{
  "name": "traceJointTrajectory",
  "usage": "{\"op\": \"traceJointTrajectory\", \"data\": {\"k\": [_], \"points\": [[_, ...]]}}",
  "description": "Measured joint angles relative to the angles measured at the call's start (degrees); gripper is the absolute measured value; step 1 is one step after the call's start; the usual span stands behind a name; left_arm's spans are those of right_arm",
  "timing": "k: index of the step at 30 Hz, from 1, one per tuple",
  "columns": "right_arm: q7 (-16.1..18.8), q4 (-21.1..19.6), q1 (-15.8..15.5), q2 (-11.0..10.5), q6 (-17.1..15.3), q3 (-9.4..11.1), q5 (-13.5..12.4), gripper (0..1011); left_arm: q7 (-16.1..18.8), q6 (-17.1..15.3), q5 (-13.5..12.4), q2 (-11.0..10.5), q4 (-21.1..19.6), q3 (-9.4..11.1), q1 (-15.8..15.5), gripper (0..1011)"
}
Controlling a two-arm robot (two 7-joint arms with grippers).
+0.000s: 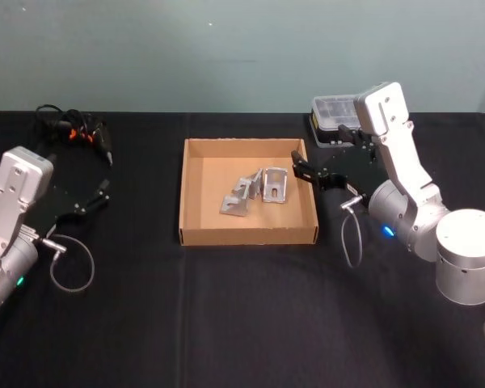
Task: Use one hand to pick up the angle iron from the table and place it into the box.
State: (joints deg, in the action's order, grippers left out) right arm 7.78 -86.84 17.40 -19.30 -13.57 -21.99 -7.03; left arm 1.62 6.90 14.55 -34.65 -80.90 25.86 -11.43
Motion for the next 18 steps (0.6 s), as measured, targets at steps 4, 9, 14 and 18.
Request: {"op": "traceJointTrajectory", "data": {"k": [4,9,14,18], "points": [[0.06,-0.03,0.02,-0.03,0.06,-0.02,-0.05,1000,0.0,0.0,0.0,0.0,0.0,0.0,0.0,1011],[0.14,-0.04,0.04,-0.04,0.08,-0.03,-0.08,1000,0.0,0.0,0.0,0.0,0.0,0.0,0.0,1011],[0.21,-0.04,0.04,-0.07,0.11,-0.03,-0.1,1000,0.0,0.0,0.0,0.0,0.0,0.0,0.0,1011],[0.23,-0.05,0.04,-0.08,0.13,-0.03,-0.11,1000,0.0,0.0,0.0,0.0,0.0,0.0,0.0,1011]]}}
